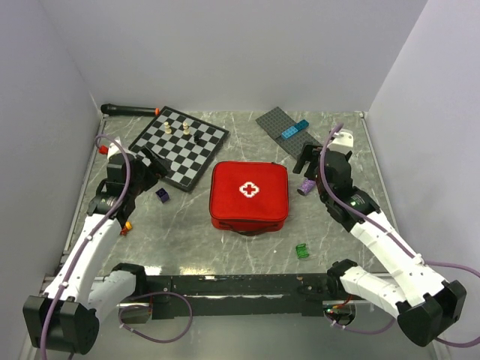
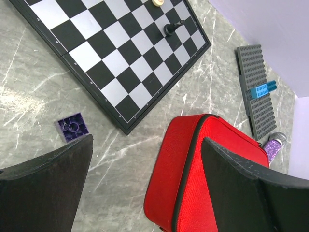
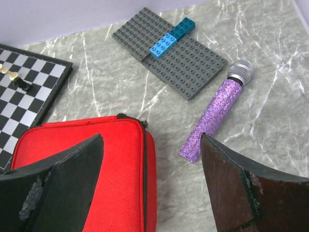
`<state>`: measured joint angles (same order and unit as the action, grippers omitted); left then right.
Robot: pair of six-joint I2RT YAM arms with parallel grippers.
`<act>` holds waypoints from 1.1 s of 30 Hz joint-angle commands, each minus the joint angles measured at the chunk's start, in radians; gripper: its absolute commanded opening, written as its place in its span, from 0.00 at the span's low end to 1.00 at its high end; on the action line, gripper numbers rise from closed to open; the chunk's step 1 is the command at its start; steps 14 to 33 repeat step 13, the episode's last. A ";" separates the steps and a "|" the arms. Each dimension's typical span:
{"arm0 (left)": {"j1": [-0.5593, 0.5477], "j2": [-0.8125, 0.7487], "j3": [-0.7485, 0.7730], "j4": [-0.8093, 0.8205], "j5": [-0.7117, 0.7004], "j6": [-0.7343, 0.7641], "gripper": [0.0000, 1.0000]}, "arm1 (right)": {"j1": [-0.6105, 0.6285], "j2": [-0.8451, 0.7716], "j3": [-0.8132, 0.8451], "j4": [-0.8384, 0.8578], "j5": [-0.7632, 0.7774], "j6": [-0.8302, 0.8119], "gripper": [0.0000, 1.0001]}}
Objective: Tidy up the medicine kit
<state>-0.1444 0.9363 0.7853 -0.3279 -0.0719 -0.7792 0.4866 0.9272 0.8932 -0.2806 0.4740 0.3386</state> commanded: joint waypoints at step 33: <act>-0.014 -0.044 -0.008 -0.076 -0.106 -0.055 0.96 | 0.035 -0.090 -0.105 0.069 -0.009 0.108 0.96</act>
